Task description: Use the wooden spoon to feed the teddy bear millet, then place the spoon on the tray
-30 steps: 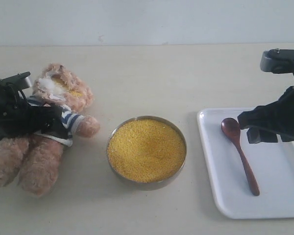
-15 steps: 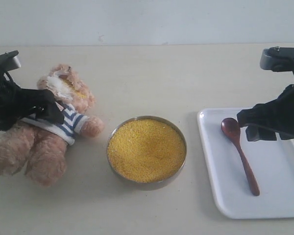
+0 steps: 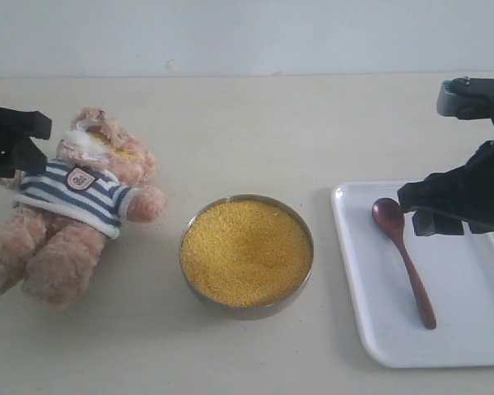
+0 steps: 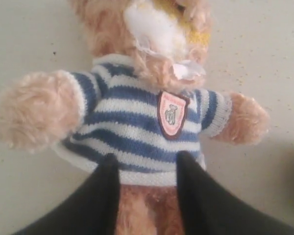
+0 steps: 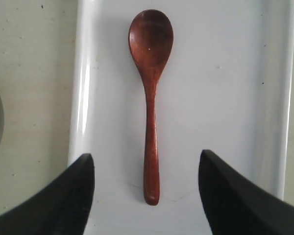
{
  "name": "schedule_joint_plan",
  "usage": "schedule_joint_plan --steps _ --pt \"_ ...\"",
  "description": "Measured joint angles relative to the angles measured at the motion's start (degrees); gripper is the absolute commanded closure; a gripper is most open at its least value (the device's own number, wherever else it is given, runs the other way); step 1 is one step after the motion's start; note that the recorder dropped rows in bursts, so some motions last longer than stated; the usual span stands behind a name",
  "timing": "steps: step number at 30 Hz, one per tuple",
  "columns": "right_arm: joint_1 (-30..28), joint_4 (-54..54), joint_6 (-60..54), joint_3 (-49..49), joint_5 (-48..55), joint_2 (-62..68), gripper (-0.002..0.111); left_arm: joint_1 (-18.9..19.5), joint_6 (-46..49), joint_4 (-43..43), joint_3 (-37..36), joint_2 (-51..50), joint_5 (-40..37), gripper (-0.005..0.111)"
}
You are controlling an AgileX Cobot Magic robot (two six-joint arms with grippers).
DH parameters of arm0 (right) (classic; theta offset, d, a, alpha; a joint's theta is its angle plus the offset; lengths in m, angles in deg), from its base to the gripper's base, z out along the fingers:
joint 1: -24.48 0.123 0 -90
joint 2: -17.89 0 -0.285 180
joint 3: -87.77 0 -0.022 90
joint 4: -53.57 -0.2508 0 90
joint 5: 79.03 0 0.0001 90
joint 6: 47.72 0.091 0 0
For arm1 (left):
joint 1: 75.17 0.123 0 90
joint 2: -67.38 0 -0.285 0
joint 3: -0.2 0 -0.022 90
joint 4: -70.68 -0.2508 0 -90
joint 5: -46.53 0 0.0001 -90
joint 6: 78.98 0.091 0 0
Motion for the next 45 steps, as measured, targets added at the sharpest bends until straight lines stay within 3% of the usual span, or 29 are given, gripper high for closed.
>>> schedule_joint_plan --steps 15,17,22,23,32,45 --pt "0.0 -1.88 -0.73 0.0 -1.53 0.0 0.052 0.0 -10.49 -11.65 0.0 22.21 7.95 0.103" --pt "0.0 -3.12 -1.43 0.0 -1.86 0.0 0.06 0.0 -13.13 -14.11 0.0 26.03 9.4 0.103" --pt "0.0 -4.59 -2.56 0.0 -2.84 0.0 0.104 0.0 -19.44 -19.84 -1.97 34.83 12.77 0.103" --pt "0.0 -4.68 -2.65 0.0 -3.11 0.0 0.108 0.0 -20.54 -21.11 -2.65 36.58 12.89 0.103" --pt "0.0 -4.81 -2.65 -2.21 -10.03 -6.27 0.108 0.0 -29.73 -29.49 -10.75 51.42 12.51 0.103" --pt "0.0 -4.93 -4.9 -18.7 -28.45 -37.29 0.108 0.0 -32.89 -32.87 -20.05 71.88 6.06 0.103"
